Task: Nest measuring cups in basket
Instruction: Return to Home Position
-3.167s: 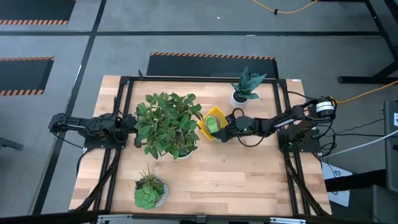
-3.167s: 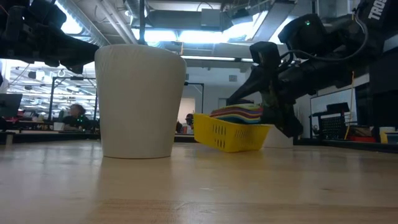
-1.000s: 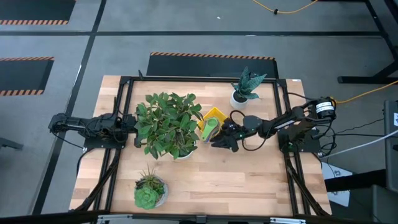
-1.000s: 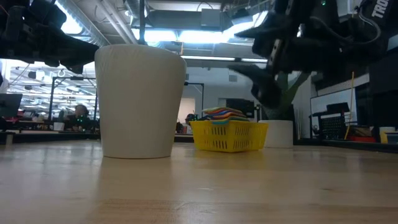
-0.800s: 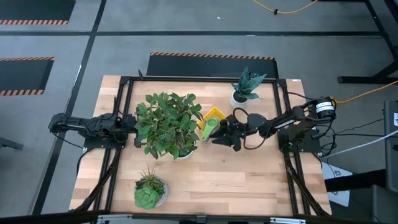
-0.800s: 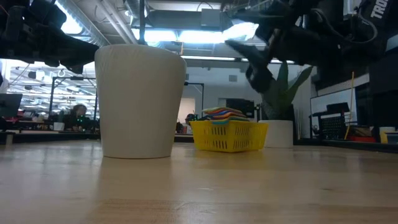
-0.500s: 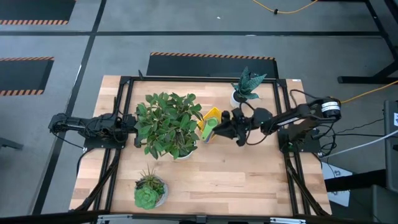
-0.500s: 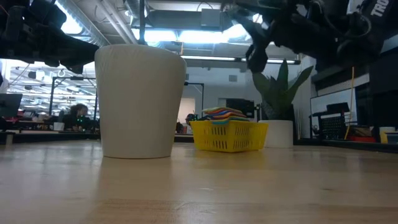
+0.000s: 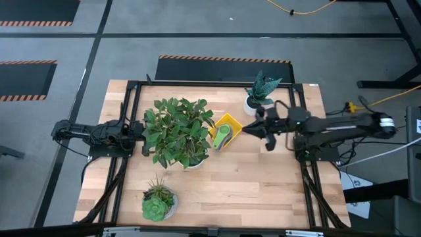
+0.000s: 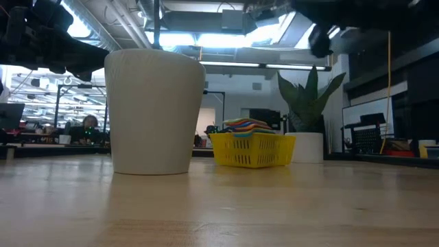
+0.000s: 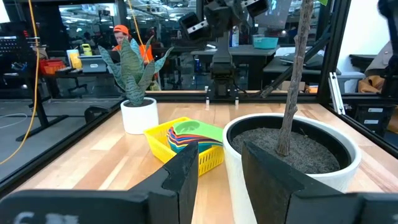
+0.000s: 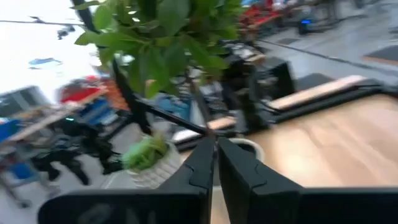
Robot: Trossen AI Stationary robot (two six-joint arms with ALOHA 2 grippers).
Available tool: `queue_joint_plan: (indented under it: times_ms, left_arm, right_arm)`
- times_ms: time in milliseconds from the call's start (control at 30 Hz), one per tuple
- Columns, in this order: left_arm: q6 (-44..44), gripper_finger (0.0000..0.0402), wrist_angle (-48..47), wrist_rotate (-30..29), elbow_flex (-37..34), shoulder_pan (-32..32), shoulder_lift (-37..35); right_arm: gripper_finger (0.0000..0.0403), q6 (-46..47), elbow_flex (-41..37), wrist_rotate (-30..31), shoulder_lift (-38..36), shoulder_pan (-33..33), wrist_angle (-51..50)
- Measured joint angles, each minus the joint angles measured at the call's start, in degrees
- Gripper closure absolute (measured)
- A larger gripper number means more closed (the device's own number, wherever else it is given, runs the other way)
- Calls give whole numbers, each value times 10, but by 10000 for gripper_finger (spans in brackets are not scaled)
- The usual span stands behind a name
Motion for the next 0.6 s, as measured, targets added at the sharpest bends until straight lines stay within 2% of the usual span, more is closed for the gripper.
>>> queue_joint_plan:
  times_ms: [133, 300, 433, 600]
  left_arm:
    - [0, 285, 0, 0, 0, 0, 0]
    - [0, 285, 0, 0, 0, 0, 0]
    - [0, 285, 0, 0, 0, 0, 0]
    - [0, 285, 0, 0, 0, 0, 0]
  right_arm:
    - [376, -23, 0, 31, -112, 2, -140]
    - [376, -48, 0, 66, -224, 17, -267]
    - [376, -73, 0, 95, -290, 27, -346]
    - [376, -101, 0, 98, -341, 35, -404]
